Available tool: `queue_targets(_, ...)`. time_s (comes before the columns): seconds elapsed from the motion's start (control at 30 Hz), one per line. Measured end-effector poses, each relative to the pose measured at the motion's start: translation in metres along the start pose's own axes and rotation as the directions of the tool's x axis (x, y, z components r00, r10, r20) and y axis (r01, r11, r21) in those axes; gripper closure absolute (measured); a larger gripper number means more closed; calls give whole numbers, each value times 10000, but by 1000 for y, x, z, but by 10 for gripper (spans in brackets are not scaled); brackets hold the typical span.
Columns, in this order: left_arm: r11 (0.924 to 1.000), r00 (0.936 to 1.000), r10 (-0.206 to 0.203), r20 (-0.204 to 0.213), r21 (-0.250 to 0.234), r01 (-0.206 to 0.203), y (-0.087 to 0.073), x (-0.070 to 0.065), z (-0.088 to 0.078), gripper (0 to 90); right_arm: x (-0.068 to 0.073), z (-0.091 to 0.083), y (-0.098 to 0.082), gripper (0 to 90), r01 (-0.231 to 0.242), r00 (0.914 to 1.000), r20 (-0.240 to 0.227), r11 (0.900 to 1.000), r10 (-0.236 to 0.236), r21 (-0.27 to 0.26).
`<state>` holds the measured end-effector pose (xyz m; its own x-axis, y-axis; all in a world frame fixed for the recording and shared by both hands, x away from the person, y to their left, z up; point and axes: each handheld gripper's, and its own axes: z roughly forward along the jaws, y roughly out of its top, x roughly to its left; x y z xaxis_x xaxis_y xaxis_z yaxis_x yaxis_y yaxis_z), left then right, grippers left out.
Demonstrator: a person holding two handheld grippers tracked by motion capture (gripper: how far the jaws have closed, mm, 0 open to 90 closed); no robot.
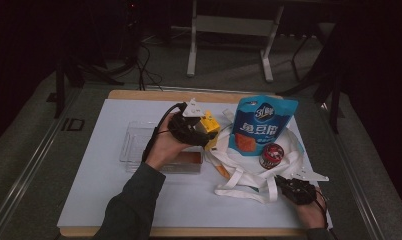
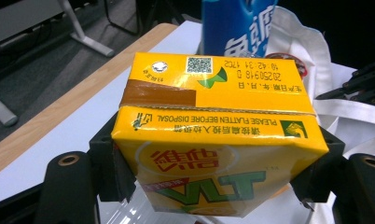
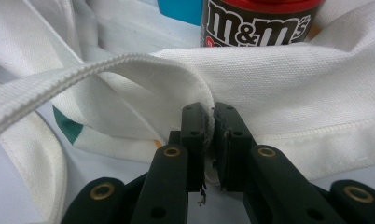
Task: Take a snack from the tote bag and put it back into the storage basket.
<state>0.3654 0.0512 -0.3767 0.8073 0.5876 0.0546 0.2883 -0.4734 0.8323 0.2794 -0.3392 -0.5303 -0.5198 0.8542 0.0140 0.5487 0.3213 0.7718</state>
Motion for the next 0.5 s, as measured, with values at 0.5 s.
queue_targets(0.5,9970,9948,-747,-689,-242,732,-21,25,-22,289,0,0,0,825,14,10000,10,10000,-14,0)
